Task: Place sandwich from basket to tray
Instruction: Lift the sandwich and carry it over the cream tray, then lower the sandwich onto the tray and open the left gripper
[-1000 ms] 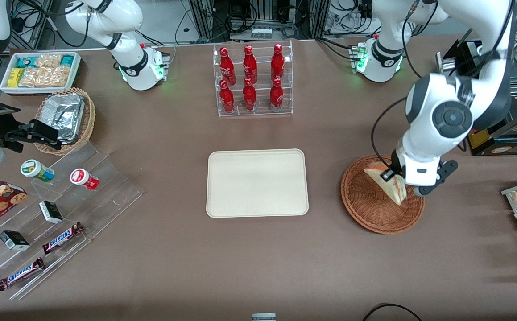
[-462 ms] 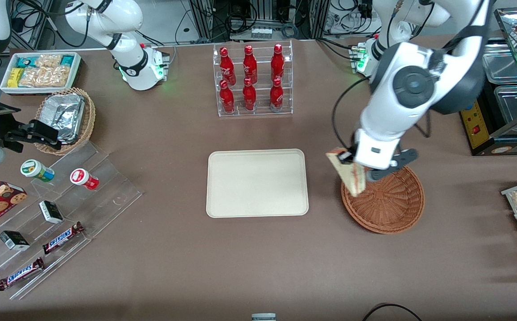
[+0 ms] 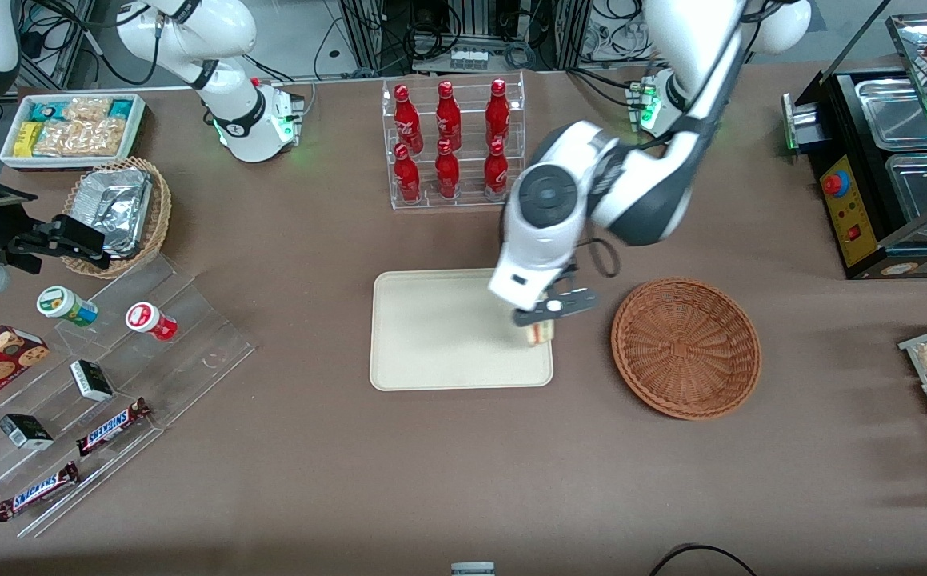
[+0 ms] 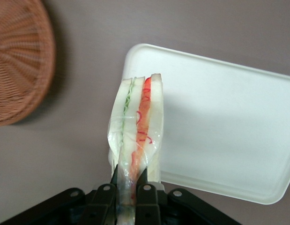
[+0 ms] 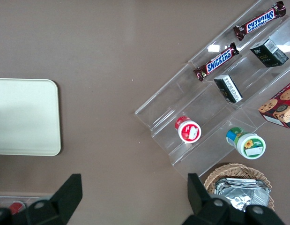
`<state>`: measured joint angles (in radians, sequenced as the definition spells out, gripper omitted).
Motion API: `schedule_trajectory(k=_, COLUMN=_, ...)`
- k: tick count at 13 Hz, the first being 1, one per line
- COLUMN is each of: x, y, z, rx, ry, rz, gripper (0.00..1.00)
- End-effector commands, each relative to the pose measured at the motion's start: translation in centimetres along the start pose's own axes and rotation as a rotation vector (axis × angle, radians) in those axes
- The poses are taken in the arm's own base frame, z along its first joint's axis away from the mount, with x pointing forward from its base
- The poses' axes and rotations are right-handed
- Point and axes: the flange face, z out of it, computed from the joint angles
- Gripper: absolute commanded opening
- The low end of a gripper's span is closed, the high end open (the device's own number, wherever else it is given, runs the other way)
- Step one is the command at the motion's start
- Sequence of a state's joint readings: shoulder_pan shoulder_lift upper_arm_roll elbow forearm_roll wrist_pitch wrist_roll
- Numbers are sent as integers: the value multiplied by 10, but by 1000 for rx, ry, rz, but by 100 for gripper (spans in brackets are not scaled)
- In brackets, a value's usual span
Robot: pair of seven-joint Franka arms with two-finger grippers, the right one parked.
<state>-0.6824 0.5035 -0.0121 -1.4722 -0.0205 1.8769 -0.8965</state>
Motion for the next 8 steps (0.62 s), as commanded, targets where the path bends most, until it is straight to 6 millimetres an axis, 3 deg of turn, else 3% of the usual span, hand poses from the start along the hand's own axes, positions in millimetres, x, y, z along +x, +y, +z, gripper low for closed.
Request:
schedule_trajectory(k=1, x=-3, y=26, z=17, rx=-1, ry=34, rz=52, gripper=0)
schedule_trajectory(k=3, x=-15, y=44, z=41, rx=19, ry=58, rz=92, gripper=0)
schedule_trajectory(k=6, x=-12, y=56, z=64, rx=-12, ry=89, rz=108, gripper=0)
schedule_trajectory(k=8, x=-22, y=67, z=83, rx=3, ry=103, rz=139, gripper=0)
